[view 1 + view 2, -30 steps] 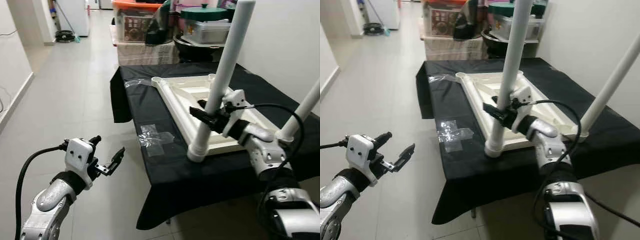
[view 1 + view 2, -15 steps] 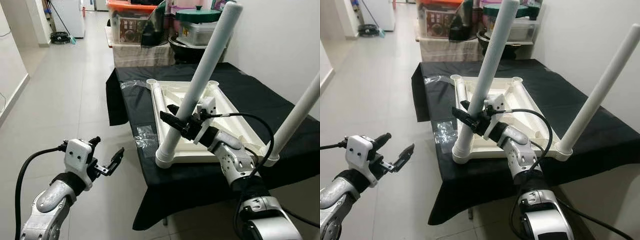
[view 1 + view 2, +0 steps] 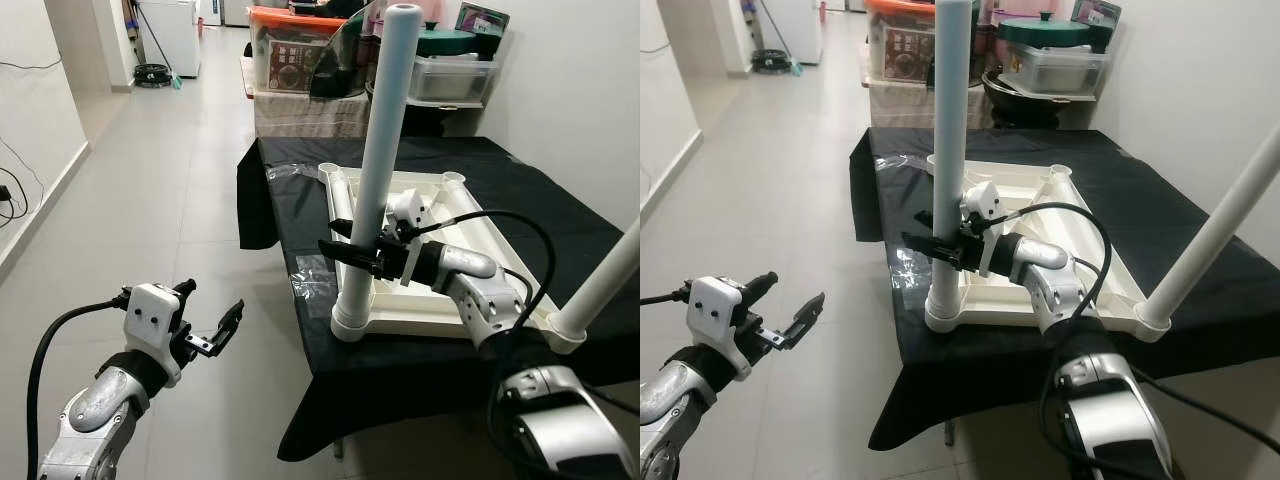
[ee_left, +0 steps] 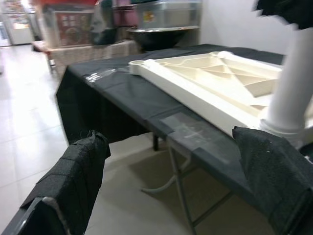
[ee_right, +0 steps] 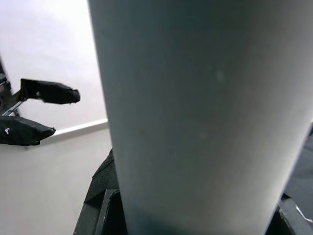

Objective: Building children table

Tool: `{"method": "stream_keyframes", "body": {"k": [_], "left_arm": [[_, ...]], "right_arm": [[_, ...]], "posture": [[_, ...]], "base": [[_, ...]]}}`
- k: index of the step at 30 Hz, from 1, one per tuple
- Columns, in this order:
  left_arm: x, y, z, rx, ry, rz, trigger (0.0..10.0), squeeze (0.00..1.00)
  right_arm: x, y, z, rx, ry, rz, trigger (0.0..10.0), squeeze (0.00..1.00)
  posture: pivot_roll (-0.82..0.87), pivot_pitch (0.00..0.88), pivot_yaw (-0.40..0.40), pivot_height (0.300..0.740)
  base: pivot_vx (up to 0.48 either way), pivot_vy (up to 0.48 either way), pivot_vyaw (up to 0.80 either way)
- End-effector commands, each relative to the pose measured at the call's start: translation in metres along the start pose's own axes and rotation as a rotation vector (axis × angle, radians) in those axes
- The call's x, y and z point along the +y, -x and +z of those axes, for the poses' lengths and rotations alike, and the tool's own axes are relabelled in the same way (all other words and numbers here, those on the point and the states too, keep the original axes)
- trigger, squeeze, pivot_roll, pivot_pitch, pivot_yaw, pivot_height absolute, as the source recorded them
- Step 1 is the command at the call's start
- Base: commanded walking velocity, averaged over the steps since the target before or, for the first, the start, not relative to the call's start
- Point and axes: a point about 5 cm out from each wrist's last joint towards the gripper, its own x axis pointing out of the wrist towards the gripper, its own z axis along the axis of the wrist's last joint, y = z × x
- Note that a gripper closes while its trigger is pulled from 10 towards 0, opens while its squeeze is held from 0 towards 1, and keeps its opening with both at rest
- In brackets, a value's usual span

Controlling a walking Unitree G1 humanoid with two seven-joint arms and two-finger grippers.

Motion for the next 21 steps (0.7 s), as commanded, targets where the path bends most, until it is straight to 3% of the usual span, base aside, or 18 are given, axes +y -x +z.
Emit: {"method": "stream_keyframes", "body": {"k": [1, 11, 21], "left_arm": [[-0.004, 0.0005, -0.001, 0.006, 0.017, -0.01, 10.0, 0.0], [-0.0048, 0.0021, -0.0019, 0.011, 0.044, -0.004, 10.0, 0.0], [-0.0087, 0.0025, -0.0035, 0.015, 0.062, -0.004, 10.0, 0.0]], "right_arm": [[0.0026, 0.0058, -0.0269, 0.104, -0.087, 0.002, 0.0, 0.0], [0.0027, 0.0083, -0.0343, 0.06, -0.268, 0.04, 0.0, 0.0], [-0.0022, 0.0118, -0.0343, 0.025, -0.295, 0.007, 0.0, 0.0]], "posture": [[0.16, 0.0, -0.134, 0.74], [0.17, 0.0, -0.133, 0.74], [0.17, 0.0, -0.136, 0.74]], "base": [[0.0, 0.0, 0.0], [0.0, 0.0, 0.0], [0.0, 0.0, 0.0]]}}
